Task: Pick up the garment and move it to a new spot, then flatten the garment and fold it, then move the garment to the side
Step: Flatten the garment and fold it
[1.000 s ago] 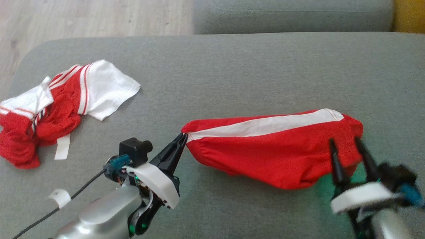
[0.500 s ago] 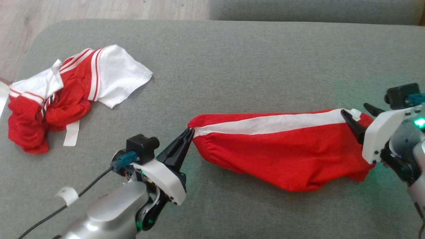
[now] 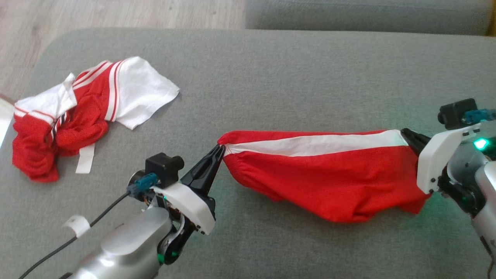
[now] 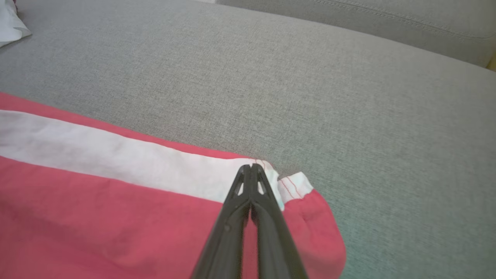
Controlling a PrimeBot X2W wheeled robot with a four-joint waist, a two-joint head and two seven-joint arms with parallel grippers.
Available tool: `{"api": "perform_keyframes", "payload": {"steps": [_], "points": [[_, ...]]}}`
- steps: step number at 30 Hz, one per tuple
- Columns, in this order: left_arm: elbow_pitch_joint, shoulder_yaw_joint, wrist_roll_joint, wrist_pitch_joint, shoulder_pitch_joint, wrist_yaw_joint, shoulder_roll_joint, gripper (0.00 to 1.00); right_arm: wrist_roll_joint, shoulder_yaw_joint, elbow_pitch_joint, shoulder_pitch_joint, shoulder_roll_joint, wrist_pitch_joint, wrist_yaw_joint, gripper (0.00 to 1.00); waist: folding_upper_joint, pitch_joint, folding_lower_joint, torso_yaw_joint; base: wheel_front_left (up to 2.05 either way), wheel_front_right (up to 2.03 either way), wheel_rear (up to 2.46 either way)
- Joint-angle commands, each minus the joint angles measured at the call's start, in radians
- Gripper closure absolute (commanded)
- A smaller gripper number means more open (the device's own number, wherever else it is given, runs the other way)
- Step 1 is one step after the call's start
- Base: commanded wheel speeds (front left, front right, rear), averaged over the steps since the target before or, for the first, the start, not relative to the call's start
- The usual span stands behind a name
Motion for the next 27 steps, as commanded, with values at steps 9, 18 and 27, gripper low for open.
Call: {"api": "perform_keyframes", "payload": {"steps": [9,18,27], "points": [[-0.017,0.044,0.007,-0.004,-0.006,0.004,0.049,1.00,0.049,-0.001,0.013,-0.009,-0.013,0.027,0.007,0.00,0.0000,-0.034,0.0000,-0.031,0.00,0.00,0.00],[-0.019,0.034,0.015,0.006,-0.022,0.001,0.045,1.00,0.055,0.029,0.112,-0.060,0.028,0.029,0.007,0.00,0.0000,-0.015,0.0000,-0.013,0.00,0.00,0.00],[-0.006,0.028,0.016,0.004,-0.024,-0.008,0.035,1.00,0.087,0.066,0.156,-0.110,0.036,-0.026,0.007,0.00,0.0000,-0.017,0.0000,0.001,0.00,0.00,0.00]]}}
